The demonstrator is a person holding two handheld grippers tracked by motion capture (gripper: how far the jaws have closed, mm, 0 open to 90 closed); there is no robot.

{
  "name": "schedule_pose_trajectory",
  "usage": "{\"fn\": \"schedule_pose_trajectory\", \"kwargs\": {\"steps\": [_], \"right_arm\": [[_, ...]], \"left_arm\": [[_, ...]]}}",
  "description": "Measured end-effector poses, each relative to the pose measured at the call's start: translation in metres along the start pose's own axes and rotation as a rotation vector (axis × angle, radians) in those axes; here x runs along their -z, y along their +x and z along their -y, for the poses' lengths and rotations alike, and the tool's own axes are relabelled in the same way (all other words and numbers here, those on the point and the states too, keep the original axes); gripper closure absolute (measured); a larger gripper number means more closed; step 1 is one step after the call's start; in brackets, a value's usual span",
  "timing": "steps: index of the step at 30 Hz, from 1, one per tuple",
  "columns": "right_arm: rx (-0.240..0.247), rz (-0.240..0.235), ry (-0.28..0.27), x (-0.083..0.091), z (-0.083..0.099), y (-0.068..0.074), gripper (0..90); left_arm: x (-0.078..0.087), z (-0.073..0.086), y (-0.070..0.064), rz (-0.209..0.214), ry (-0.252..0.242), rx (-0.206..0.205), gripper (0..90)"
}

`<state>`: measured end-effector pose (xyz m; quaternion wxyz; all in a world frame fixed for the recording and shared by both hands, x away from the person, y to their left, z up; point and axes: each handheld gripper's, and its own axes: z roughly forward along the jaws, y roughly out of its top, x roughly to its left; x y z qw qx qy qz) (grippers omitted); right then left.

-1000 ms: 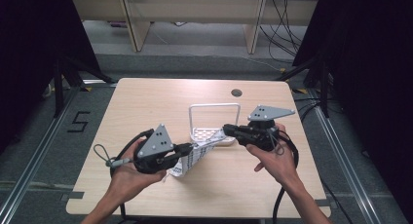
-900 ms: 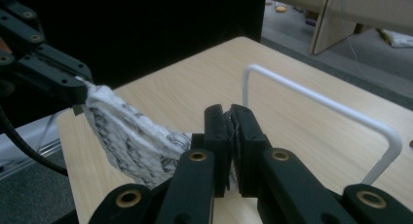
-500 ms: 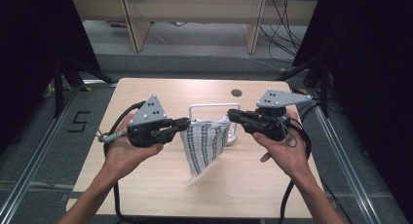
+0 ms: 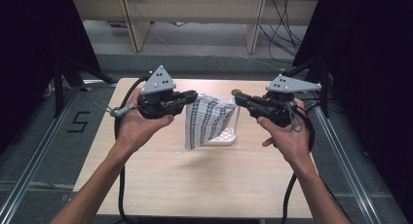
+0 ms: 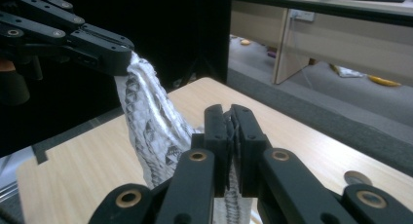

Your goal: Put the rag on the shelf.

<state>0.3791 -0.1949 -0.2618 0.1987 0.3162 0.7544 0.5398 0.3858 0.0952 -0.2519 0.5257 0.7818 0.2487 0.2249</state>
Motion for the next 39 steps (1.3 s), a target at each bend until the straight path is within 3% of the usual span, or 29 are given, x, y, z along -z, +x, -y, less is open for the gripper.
{"fn": "schedule_pose_trajectory", "kwargs": {"steps": [10,11,12,19,21,22,23,25,26,33,39], "right_arm": [[-0.032,0.053,0.005,-0.015,-0.014,-0.019,86.9],[-0.016,0.069,-0.002,-0.018,-0.015,-0.021,86.9],[-0.038,0.064,0.004,-0.020,-0.017,-0.022,86.9],[-0.062,0.089,0.003,-0.031,-0.031,-0.032,86.9],[-0.036,0.099,-0.012,-0.032,-0.033,-0.035,86.9],[-0.068,0.101,-0.001,-0.035,-0.037,-0.036,86.9],[-0.066,0.102,-0.001,-0.037,-0.039,-0.038,86.9],[-0.057,0.107,0.001,-0.043,-0.041,-0.042,86.9],[-0.087,0.114,0.012,-0.045,-0.041,-0.043,86.9],[-0.125,0.134,0.030,-0.071,-0.044,-0.063,86.8],[-0.158,0.153,0.064,-0.092,-0.042,-0.081,86.8]], "left_arm": [[-0.028,-0.007,0.023,-0.032,0.004,0.063,86.8],[-0.030,-0.008,0.026,-0.037,0.003,0.071,86.8],[-0.032,-0.009,0.028,-0.041,0.001,0.076,86.8],[-0.042,-0.017,0.043,-0.068,-0.027,0.118,86.8],[-0.044,-0.018,0.045,-0.073,-0.029,0.123,86.7],[-0.047,-0.020,0.049,-0.084,-0.028,0.131,86.7],[-0.050,-0.020,0.051,-0.088,-0.028,0.138,86.7],[-0.055,-0.021,0.056,-0.096,-0.030,0.155,86.7],[-0.058,-0.021,0.058,-0.101,-0.029,0.164,86.7],[-0.084,-0.021,0.079,-0.157,-0.006,0.235,86.6],[-0.104,-0.012,0.092,-0.175,0.020,0.280,86.5]]}}
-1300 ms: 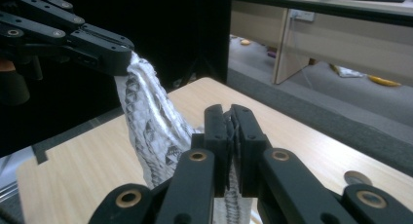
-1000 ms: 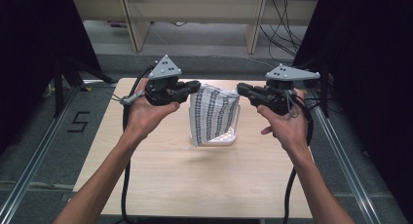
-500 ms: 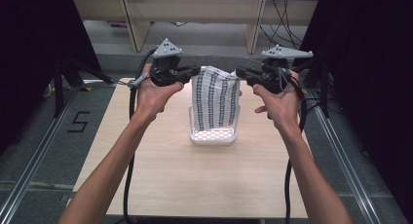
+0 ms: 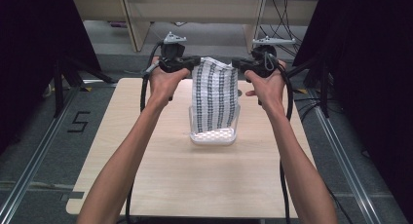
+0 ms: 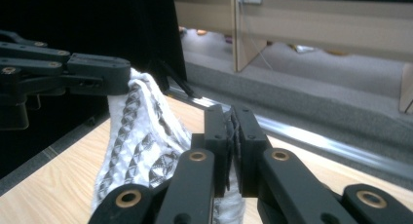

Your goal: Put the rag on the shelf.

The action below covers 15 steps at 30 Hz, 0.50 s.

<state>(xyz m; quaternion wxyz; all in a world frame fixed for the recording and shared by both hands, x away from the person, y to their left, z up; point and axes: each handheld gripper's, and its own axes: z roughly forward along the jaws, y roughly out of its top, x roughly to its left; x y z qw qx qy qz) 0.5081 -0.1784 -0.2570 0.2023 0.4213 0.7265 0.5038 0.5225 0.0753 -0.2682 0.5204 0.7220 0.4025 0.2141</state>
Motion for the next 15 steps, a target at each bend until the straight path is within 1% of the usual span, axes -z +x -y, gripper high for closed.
{"fn": "schedule_pose_trajectory", "kwargs": {"steps": [1,2,3,5,6,7,9,10,11,12,13,14,15], "right_arm": [[-0.005,0.000,0.002,-0.004,0.001,-0.003,86.8],[-0.022,0.007,0.009,-0.007,0.002,-0.004,86.8],[-0.016,-0.001,0.007,-0.011,0.003,-0.008,86.7],[-0.030,0.007,0.022,-0.017,0.005,-0.011,86.7],[-0.030,0.009,0.022,-0.020,0.006,-0.013,86.6],[-0.035,0.013,0.028,-0.023,0.007,-0.014,86.5],[-0.041,0.019,0.042,-0.028,0.009,-0.017,86.4],[-0.069,0.020,0.043,-0.031,0.011,-0.018,86.3],[-0.064,0.012,0.039,-0.034,0.013,-0.022,86.2],[-0.068,0.014,0.045,-0.037,0.015,-0.024,86.1],[-0.084,0.011,0.045,-0.040,0.018,-0.026,86.0],[-0.084,0.011,0.045,-0.040,0.018,-0.026,86.0],[-0.118,0.012,0.056,-0.046,0.025,-0.029,85.8]], "left_arm": [[-0.003,0.001,0.002,-0.003,0.007,0.003,86.5],[-0.003,0.001,0.002,-0.003,0.007,0.003,86.5],[-0.009,0.003,0.006,-0.010,0.009,0.020,86.5],[-0.014,0.004,0.008,-0.016,0.016,0.037,86.5],[-0.014,0.004,0.008,-0.016,0.016,0.037,86.5],[-0.019,0.006,0.009,-0.018,0.025,0.044,86.5],[-0.024,0.009,0.011,-0.021,0.038,0.044,86.4],[-0.026,0.011,0.012,-0.024,0.040,0.053,86.4],[-0.028,0.013,0.013,-0.028,0.048,0.060,86.3],[-0.031,0.015,0.015,-0.022,0.042,0.072,86.2],[-0.032,0.017,0.016,-0.027,0.049,0.084,86.2],[-0.032,0.017,0.016,-0.027,0.049,0.084,86.2],[-0.037,0.022,0.019,-0.026,0.056,0.093,86.1]]}}
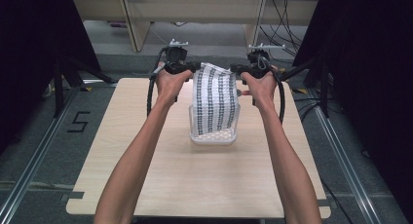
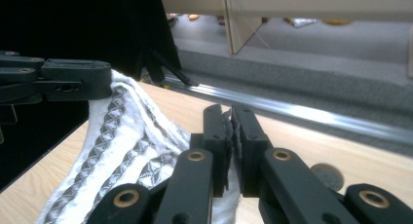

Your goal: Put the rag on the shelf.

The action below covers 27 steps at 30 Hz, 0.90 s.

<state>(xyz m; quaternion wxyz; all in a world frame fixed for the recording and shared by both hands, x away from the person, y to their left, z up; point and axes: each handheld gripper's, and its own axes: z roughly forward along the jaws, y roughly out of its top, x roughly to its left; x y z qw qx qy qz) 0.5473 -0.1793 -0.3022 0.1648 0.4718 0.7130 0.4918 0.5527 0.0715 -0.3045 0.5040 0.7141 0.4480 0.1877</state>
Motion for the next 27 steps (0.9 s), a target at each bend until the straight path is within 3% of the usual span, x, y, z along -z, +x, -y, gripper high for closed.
{"fn": "schedule_pose_trajectory", "kwargs": {"steps": [4,8,12,14,18,21,27], "right_arm": [[-0.019,0.016,0.024,-0.012,0.011,-0.007,85.4],[-0.029,0.030,0.046,-0.019,0.017,-0.009,84.6],[-0.033,0.046,0.069,-0.023,0.022,-0.010,78.6],[-0.017,0.052,0.081,-0.025,0.024,-0.012,73.5],[-0.035,0.060,0.107,-0.027,0.027,-0.012,65.1],[-0.022,0.056,0.098,-0.026,0.026,-0.010,62.5],[0.004,0.041,0.085,-0.019,0.027,-0.005,59.2]], "left_arm": [[-0.007,0.008,0.002,-0.004,0.020,0.010,84.7],[-0.017,0.019,0.005,0.011,0.070,0.014,82.2],[-0.020,0.025,0.007,0.034,0.107,0.009,71.9],[-0.022,0.028,0.007,0.033,0.109,0.024,62.8],[-0.021,0.029,0.006,0.034,0.098,0.016,51.5],[-0.019,0.031,0.007,0.057,0.084,0.051,49.2],[-0.012,0.036,0.009,0.067,0.127,0.036,46.3]]}}
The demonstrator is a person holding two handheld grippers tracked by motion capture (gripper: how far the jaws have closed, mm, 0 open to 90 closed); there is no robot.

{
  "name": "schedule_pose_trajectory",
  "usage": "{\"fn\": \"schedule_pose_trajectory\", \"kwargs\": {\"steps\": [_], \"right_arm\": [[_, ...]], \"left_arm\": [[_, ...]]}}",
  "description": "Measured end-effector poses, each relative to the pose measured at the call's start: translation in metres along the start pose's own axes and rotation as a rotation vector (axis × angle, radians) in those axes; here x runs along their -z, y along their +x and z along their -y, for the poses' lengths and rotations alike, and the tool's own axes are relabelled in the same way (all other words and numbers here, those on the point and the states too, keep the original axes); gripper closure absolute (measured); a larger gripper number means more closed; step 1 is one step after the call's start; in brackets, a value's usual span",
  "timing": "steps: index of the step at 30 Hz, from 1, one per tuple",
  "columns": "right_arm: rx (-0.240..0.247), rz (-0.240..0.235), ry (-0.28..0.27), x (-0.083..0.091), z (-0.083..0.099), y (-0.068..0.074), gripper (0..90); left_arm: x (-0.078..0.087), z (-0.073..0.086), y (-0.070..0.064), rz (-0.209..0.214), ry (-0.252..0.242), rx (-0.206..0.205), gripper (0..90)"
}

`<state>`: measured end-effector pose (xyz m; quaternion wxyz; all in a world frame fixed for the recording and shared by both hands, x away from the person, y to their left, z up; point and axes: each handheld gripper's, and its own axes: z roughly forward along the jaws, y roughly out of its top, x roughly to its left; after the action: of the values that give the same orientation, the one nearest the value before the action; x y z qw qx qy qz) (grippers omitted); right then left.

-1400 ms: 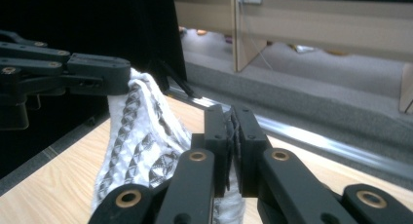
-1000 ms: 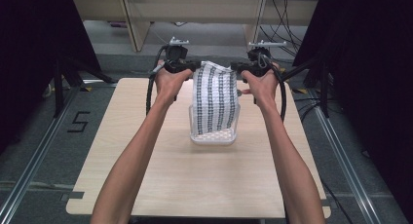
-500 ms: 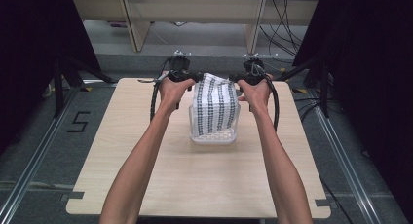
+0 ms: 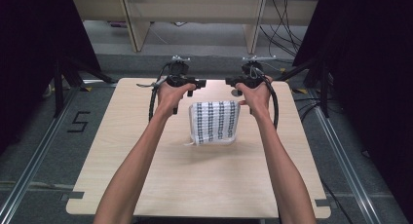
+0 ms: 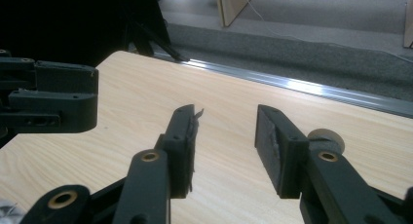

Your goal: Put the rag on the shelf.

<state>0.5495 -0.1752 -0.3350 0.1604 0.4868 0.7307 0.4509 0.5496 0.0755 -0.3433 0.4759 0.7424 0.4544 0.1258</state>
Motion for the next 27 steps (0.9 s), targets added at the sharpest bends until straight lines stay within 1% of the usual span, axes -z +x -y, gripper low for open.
{"fn": "schedule_pose_trajectory", "kwargs": {"steps": [1,2,3,4,7,8,9,10,11,13,14,15,16,17,19,20,21,22,23,24,25,26,27], "right_arm": [[0.013,-0.009,-0.004,0.001,0.000,-0.001,58.3],[0.003,-0.004,0.000,0.003,0.001,0.000,57.7],[0.007,-0.007,0.000,0.004,0.001,0.000,57.1],[0.015,-0.008,-0.001,0.006,0.002,-0.001,56.6],[0.003,-0.010,0.004,0.009,0.004,-0.002,56.0],[0.008,-0.011,-0.007,0.013,0.005,-0.004,55.2],[0.022,-0.015,-0.011,0.014,0.005,-0.006,54.3],[0.008,-0.013,-0.007,0.016,0.006,-0.005,53.4],[0.008,-0.013,-0.007,0.016,0.006,-0.005,53.4],[0.027,-0.014,-0.017,0.020,0.006,-0.007,53.3],[0.009,-0.019,-0.017,0.025,0.005,-0.005,53.2],[0.018,-0.017,-0.017,0.027,0.005,-0.006,52.7],[0.005,-0.015,-0.014,0.029,0.006,-0.004,52.3],[0.031,-0.017,-0.017,0.030,0.005,-0.005,52.1],[0.052,-0.024,-0.025,0.034,0.006,-0.005,51.1],[0.031,-0.022,-0.026,0.036,0.006,-0.003,50.4],[0.049,-0.027,-0.029,0.038,0.007,-0.004,49.9],[0.036,-0.032,-0.030,0.040,0.008,-0.003,49.3],[0.053,-0.035,-0.035,0.041,0.009,-0.003,48.9],[0.046,-0.037,-0.035,0.043,0.010,-0.002,48.3],[0.033,-0.041,-0.036,0.045,0.012,-0.001,47.7],[0.062,-0.045,-0.039,0.046,0.012,-0.003,47.1],[0.046,-0.049,-0.039,0.048,0.014,-0.001,46.6]], "left_arm": [[0.002,0.001,0.000,0.005,0.006,0.003,45.9],[0.003,0.002,0.000,0.003,0.001,0.003,45.5],[0.003,0.002,0.000,0.003,0.001,0.003,45.2],[0.007,0.003,0.000,0.010,0.009,-0.002,44.7],[0.010,0.004,0.000,0.010,0.010,-0.007,44.4],[0.013,0.005,0.000,0.021,0.010,-0.004,43.9],[0.014,0.006,-0.001,0.020,0.000,0.010,43.6],[0.016,0.006,0.000,0.027,0.011,0.000,43.1],[0.016,0.006,0.000,0.027,0.011,0.000,42.6],[0.019,0.007,-0.002,0.030,0.020,-0.018,42.5],[0.022,0.007,-0.004,0.038,0.014,-0.025,42.5],[0.024,0.007,-0.006,0.041,0.015,-0.027,42.3],[0.026,0.008,-0.007,0.043,0.017,-0.033,41.8],[0.028,0.008,-0.008,0.045,0.018,-0.041,41.4],[0.029,0.009,-0.011,0.046,0.012,-0.035,40.7],[0.033,0.010,-0.014,0.048,0.017,-0.048,40.5],[0.035,0.010,-0.015,0.059,0.022,-0.055,40.0],[0.037,0.011,-0.017,0.059,0.018,-0.059,39.3],[0.037,0.011,-0.017,0.059,0.018,-0.059,39.0],[0.042,0.011,-0.019,0.057,0.013,-0.069,39.0],[0.042,0.011,-0.019,0.057,0.013,-0.069,38.5],[0.046,0.012,-0.021,0.071,0.003,-0.057,38.2],[0.046,0.012,-0.021,0.071,0.003,-0.057,38.2]]}}
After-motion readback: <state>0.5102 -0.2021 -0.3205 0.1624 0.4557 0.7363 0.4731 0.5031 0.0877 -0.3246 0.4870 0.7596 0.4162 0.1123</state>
